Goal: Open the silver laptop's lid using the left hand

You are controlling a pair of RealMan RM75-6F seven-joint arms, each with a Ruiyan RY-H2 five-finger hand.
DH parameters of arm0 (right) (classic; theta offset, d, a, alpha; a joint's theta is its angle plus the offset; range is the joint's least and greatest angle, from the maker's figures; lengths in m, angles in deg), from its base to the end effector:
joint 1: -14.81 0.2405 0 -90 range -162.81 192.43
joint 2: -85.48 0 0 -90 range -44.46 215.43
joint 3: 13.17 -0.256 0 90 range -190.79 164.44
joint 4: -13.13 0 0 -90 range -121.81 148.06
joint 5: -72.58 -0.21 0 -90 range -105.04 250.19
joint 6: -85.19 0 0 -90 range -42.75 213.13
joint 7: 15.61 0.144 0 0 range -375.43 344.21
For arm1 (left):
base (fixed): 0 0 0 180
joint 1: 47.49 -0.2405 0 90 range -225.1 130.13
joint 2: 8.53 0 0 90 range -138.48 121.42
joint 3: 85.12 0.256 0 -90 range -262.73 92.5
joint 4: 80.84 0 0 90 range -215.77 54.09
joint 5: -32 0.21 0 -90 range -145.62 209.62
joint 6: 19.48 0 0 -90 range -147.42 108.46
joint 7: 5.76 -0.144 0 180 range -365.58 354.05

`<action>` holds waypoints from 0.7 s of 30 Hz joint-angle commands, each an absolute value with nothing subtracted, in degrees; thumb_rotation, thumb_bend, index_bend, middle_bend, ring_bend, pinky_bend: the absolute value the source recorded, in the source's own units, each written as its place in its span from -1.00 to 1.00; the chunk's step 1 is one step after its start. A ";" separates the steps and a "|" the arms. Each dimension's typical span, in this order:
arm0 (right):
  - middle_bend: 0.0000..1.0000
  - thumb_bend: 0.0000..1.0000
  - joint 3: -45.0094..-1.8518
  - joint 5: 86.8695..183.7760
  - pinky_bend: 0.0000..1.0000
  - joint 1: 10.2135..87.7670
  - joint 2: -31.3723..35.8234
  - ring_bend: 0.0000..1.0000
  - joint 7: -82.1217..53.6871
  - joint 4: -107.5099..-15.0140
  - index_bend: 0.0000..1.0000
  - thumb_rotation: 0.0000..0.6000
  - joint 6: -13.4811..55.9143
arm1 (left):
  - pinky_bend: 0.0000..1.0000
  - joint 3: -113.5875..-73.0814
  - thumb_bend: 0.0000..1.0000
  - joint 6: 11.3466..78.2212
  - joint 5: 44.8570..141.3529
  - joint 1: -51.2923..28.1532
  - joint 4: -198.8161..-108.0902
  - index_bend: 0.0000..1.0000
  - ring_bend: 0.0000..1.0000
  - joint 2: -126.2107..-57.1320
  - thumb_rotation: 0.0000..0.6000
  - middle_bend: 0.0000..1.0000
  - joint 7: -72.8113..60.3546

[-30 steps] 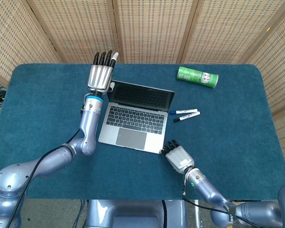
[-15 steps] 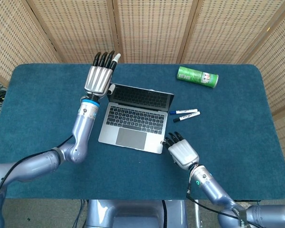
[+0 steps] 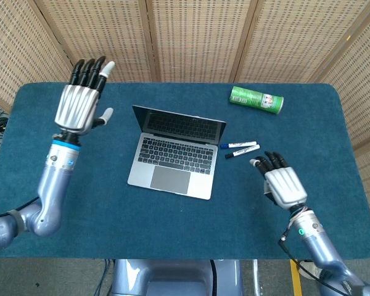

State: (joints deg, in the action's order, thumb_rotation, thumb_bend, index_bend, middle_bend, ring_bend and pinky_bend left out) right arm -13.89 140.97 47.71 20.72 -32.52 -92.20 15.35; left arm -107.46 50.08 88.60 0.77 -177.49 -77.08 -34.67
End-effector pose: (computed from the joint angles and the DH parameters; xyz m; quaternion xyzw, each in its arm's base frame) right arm -0.2025 -0.2846 0.1039 0.7065 -0.3686 0.3570 0.4874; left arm -0.0819 0.4008 0.1600 -0.6317 -0.2264 -0.4757 0.5686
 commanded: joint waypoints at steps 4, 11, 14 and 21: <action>-0.73 0.97 -13.42 148.17 -0.89 39.40 18.91 -1.00 -20.36 -77.83 -0.67 1.00 6.12 | -1.00 -100.56 -0.37 58.00 95.79 -12.15 -183.79 -1.00 -1.00 -71.33 1.00 -1.00 -22.36; -0.99 -0.88 -11.84 156.48 -0.95 31.02 14.55 -1.00 -12.81 -71.58 -0.80 1.00 -7.44 | -1.00 -89.31 -0.46 67.53 104.65 -26.37 -188.65 -1.00 -1.00 -69.81 1.00 -1.00 -14.42; -1.00 -1.00 -11.17 157.67 -1.00 29.21 14.51 -1.00 -11.74 -72.47 -0.85 1.00 -8.73 | -1.00 -86.20 -0.46 68.14 106.67 -29.18 -189.96 -1.00 -1.00 -69.50 1.00 -1.00 -14.37; -1.00 -1.00 -10.60 161.90 -1.00 25.80 13.65 -1.00 -13.31 -74.70 -0.85 1.00 -13.68 | -1.00 -81.51 -0.46 74.40 113.55 -35.64 -188.85 -1.00 -1.00 -73.62 1.00 -1.00 -16.71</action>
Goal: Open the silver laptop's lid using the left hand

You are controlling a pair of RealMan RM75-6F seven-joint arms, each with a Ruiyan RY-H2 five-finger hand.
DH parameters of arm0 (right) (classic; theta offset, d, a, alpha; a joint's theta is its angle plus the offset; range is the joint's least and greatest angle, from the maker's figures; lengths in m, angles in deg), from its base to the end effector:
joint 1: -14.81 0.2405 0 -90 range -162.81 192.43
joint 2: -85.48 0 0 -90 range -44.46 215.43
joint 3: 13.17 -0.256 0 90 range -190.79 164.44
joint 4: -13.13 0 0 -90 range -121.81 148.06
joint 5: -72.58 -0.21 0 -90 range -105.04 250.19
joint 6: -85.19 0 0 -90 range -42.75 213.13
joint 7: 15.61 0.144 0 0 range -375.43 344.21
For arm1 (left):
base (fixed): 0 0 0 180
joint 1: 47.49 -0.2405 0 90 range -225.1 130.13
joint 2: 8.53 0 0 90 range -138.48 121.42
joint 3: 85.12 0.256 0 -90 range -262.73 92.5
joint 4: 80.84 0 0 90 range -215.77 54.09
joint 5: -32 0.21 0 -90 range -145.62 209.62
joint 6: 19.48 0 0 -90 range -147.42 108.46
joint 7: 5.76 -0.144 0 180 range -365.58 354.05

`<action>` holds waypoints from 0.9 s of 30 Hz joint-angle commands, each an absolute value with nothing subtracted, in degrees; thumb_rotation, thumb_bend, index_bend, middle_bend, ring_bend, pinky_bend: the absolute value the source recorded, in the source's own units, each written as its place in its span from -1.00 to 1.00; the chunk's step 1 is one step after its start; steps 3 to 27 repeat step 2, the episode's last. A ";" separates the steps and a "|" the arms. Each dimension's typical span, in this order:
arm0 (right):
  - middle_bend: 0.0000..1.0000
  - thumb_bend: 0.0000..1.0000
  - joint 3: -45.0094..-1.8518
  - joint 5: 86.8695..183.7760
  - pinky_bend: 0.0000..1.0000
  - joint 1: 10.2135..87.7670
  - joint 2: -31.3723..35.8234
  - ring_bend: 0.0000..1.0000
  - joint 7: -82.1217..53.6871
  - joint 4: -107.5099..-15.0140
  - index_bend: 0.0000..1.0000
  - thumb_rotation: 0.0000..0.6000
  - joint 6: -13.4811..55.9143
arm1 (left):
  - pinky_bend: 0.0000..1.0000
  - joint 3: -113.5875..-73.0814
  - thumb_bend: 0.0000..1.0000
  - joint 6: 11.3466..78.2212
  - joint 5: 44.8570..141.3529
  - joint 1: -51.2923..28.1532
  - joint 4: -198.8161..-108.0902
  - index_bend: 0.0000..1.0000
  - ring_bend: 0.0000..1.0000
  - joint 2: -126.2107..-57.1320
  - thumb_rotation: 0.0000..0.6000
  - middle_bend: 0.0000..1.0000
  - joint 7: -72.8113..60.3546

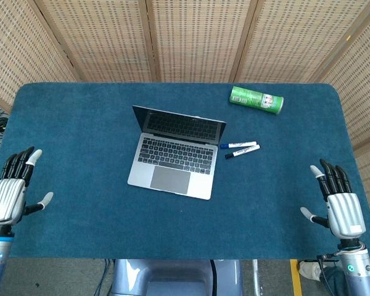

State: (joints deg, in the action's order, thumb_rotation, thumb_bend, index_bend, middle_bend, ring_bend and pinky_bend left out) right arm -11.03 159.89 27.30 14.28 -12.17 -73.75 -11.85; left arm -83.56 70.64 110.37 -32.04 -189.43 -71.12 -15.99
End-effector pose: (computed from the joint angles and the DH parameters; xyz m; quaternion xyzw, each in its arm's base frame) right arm -0.2851 -0.2019 0.1421 0.5840 -0.3331 0.4919 0.5532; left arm -0.2433 0.2076 0.1522 -0.5849 -0.3914 -0.4280 0.5670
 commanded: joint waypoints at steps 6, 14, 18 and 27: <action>-1.00 -1.00 -10.77 162.56 -1.00 25.41 13.35 -1.00 -14.19 -74.87 -0.85 1.00 -13.80 | -1.00 -81.35 -0.46 76.31 114.90 -37.19 -188.09 -1.00 -1.00 -75.11 1.00 -1.00 -16.81; -1.00 -1.00 -10.77 162.56 -1.00 25.41 13.35 -1.00 -14.19 -74.87 -0.85 1.00 -13.80 | -1.00 -81.35 -0.46 76.31 114.90 -37.19 -188.09 -1.00 -1.00 -75.11 1.00 -1.00 -16.81; -1.00 -1.00 -10.77 162.56 -1.00 25.41 13.35 -1.00 -14.19 -74.87 -0.85 1.00 -13.80 | -1.00 -81.35 -0.46 76.31 114.90 -37.19 -188.09 -1.00 -1.00 -75.11 1.00 -1.00 -16.81; -1.00 -1.00 -10.77 162.56 -1.00 25.41 13.35 -1.00 -14.19 -74.87 -0.85 1.00 -13.80 | -1.00 -81.35 -0.46 76.31 114.90 -37.19 -188.09 -1.00 -1.00 -75.11 1.00 -1.00 -16.81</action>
